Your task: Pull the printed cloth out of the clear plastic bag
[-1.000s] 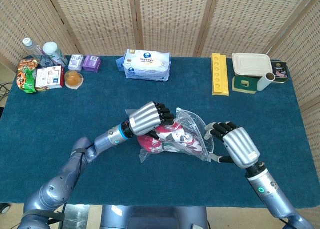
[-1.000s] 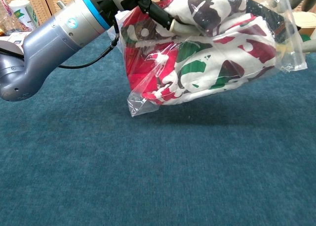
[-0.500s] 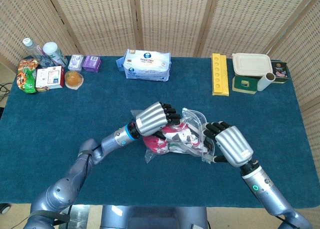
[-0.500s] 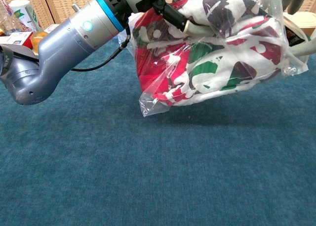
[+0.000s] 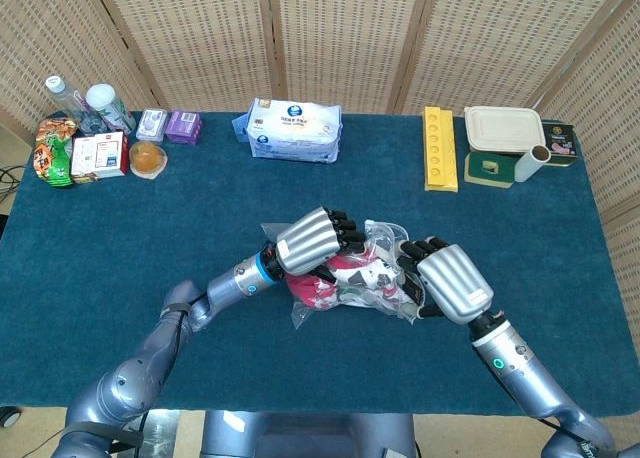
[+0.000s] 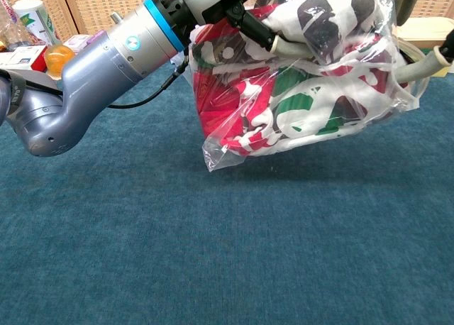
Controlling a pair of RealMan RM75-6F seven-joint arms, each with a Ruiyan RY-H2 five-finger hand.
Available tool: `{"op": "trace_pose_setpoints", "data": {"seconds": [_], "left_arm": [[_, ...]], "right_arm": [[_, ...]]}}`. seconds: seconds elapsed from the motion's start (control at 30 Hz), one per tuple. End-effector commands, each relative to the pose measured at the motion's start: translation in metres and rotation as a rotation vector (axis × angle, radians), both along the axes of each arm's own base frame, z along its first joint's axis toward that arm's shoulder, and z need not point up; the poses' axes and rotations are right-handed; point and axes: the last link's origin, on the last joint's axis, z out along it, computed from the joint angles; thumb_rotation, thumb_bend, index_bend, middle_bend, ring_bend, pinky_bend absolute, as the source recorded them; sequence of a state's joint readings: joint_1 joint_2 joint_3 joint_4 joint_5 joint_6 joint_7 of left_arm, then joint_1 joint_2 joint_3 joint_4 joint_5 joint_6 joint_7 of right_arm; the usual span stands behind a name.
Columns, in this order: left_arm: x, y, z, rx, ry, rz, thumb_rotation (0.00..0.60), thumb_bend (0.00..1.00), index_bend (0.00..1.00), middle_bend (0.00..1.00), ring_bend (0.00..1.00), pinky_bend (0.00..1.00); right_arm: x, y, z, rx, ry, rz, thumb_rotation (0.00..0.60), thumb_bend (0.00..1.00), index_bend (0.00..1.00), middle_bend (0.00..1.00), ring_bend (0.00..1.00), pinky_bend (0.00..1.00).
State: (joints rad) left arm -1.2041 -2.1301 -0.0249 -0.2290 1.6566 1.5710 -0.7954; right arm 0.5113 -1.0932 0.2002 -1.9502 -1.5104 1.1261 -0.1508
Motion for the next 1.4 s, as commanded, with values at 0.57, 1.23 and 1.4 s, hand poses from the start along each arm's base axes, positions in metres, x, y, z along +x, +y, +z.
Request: {"op": "trace_pose_setpoints", "data": {"seconds": [0.57,1.23,1.4], "left_arm": [[-0.017,0.002,0.012,-0.009,-0.001,-0.004,0.6,0.31,0.93,0.67,0.67,0.7],[-0.018,0.005,0.01,-0.027,-0.01,0.031,0.6,0.3,0.93,0.67,0.67,0.7],[-0.012,0.007,0.009,-0.022,-0.03,0.051,0.6,0.3,0.93,0.67,0.66,0.69]], "right_arm": [[-0.01,-0.013,0.012,-0.059,-0.007,0.003,0.6,0.0,0.47,0.36,0.39,0.4],[0.006,-0.008,0.007,-0.019,-0.034,0.04,0.6,0.0,0.47,0.36,0.39,0.39],[0.009,-0.006,0.003,-0.007,-0.017,0.025,0.6,0.0,0.47,0.36,0.39,0.39]]}}
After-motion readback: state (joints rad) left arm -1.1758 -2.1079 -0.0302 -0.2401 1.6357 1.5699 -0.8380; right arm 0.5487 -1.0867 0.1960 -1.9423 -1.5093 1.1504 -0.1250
